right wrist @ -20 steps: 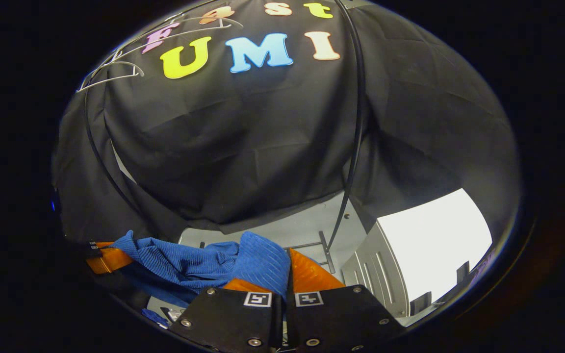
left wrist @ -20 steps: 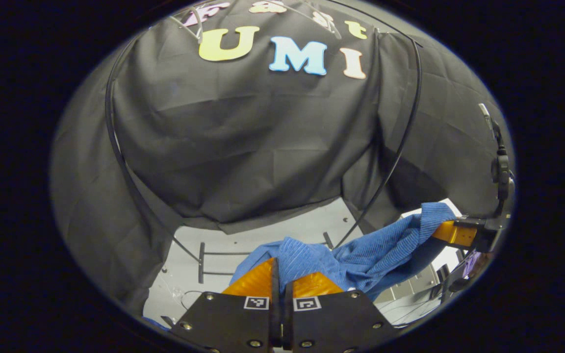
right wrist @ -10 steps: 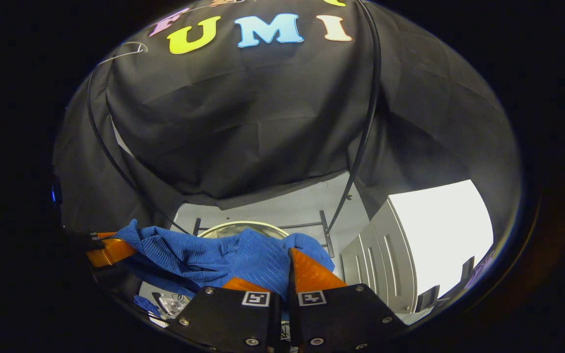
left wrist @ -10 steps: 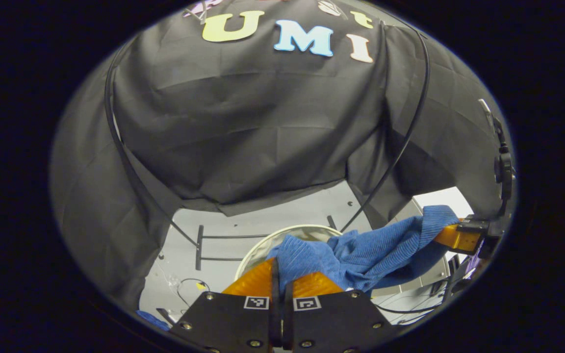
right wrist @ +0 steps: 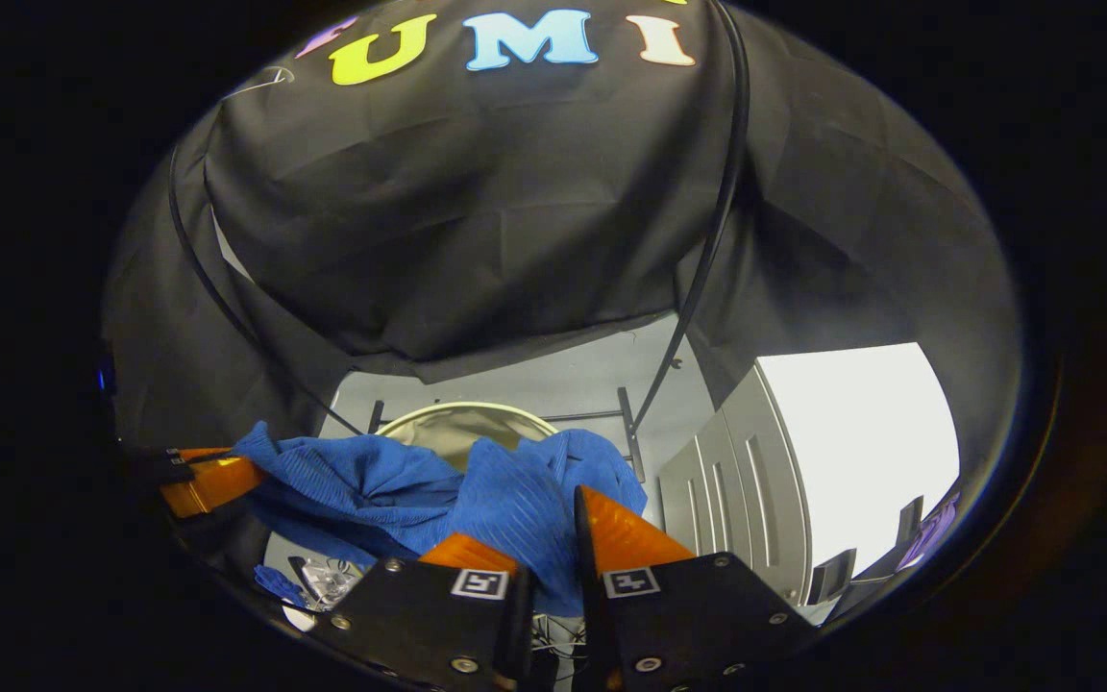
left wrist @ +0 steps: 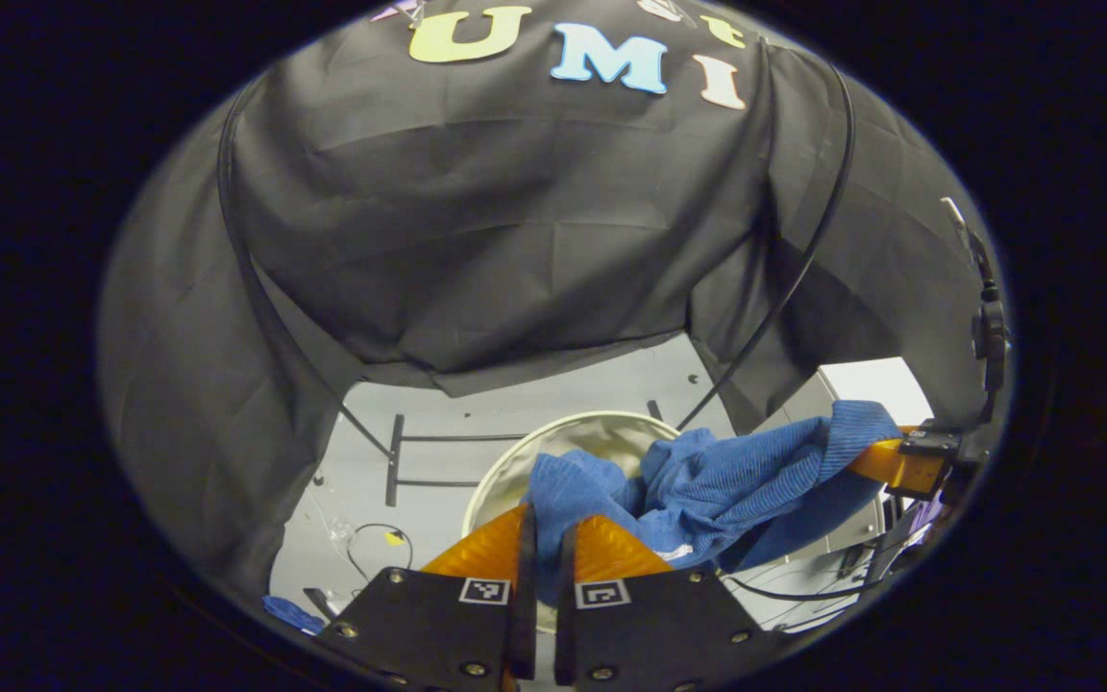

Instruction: Grasp the clothes on the hanger with both hands and then place them into the laundry hamper below.

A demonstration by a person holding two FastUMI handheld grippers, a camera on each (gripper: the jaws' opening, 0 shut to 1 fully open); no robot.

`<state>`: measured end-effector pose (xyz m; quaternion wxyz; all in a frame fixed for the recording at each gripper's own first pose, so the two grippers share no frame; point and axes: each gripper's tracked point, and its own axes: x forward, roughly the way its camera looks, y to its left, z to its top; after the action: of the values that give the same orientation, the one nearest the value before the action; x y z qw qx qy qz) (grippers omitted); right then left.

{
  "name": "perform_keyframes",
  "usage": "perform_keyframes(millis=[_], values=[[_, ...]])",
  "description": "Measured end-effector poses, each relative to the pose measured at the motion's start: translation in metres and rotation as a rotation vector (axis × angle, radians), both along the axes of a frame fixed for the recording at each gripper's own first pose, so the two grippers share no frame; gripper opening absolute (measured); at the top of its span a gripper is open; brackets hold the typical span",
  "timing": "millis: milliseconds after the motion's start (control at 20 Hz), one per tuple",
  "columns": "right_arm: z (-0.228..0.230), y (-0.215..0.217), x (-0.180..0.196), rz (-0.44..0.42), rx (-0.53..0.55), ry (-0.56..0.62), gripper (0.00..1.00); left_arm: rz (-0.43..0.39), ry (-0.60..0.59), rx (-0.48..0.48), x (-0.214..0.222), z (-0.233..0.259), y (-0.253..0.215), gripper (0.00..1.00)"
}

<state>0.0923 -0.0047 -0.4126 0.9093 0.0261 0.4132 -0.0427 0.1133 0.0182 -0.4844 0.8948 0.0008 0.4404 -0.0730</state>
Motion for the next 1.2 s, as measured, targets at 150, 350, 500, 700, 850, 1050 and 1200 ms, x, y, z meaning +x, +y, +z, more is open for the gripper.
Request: perform_keyframes(millis=[150, 350, 500, 700, 850, 1050, 1200], values=[[0.002, 0.004, -0.015, 0.023, 0.008, 0.025, 0.55, -0.013, -0.018, 0.026, -0.004, 0.016, 0.005, 0.35], [0.020, -0.004, -0.036, 0.001, 0.004, 0.023, 0.98, -0.005, -0.039, 0.060, -0.017, 0.036, 0.013, 0.95], [0.047, -0.024, -0.054, -0.059, -0.009, -0.018, 0.98, 0.003, -0.069, 0.069, -0.030, 0.059, 0.017, 0.94], [0.101, -0.058, -0.080, -0.109, -0.054, -0.138, 0.98, 0.045, -0.117, 0.097, -0.054, 0.104, 0.028, 0.94], [0.146, -0.090, -0.105, -0.130, -0.082, -0.270, 0.98, 0.087, -0.237, 0.147, -0.062, 0.162, 0.032, 0.95], [0.207, -0.144, -0.136, -0.157, -0.132, -0.489, 0.98, 0.163, -0.437, 0.179, -0.085, 0.253, 0.016, 0.94], [0.251, -0.177, -0.155, -0.156, -0.130, -0.619, 0.96, 0.220, -0.574, 0.200, -0.101, 0.320, 0.001, 0.95]])
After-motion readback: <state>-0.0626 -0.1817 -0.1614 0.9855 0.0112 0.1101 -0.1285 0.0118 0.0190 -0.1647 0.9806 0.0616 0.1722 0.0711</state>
